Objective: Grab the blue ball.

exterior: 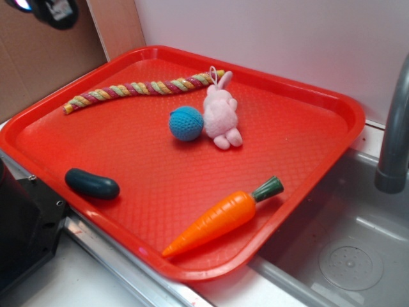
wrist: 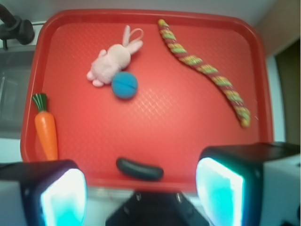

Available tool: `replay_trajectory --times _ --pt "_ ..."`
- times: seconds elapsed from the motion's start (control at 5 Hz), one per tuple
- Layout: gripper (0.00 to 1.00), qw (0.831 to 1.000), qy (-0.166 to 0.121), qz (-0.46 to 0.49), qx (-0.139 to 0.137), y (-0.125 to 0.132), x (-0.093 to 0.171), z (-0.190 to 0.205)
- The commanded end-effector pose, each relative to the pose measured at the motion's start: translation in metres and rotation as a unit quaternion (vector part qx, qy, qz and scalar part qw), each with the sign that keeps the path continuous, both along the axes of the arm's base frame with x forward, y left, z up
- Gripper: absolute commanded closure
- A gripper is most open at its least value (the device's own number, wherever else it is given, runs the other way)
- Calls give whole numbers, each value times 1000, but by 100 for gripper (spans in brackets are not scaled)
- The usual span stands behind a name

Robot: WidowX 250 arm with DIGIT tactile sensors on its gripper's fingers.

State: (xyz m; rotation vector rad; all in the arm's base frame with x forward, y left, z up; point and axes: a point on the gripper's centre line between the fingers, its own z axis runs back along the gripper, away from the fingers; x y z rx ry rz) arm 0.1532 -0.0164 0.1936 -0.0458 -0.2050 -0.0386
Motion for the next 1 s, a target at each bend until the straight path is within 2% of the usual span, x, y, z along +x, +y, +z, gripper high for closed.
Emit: replay_trajectory --times 0.0,0.2,0.4,0.6,0.8 --pt "0 996 -34 -82 -2 -12 57 -43" --pt "0 991 -19 -134 4 -22 73 -79" --pt "0 989 -3 -144 25 -25 77 -104" --pt "0 985 13 -171 25 -27 81 -127" --pt "0 986 34 -152 59 -27 86 -146"
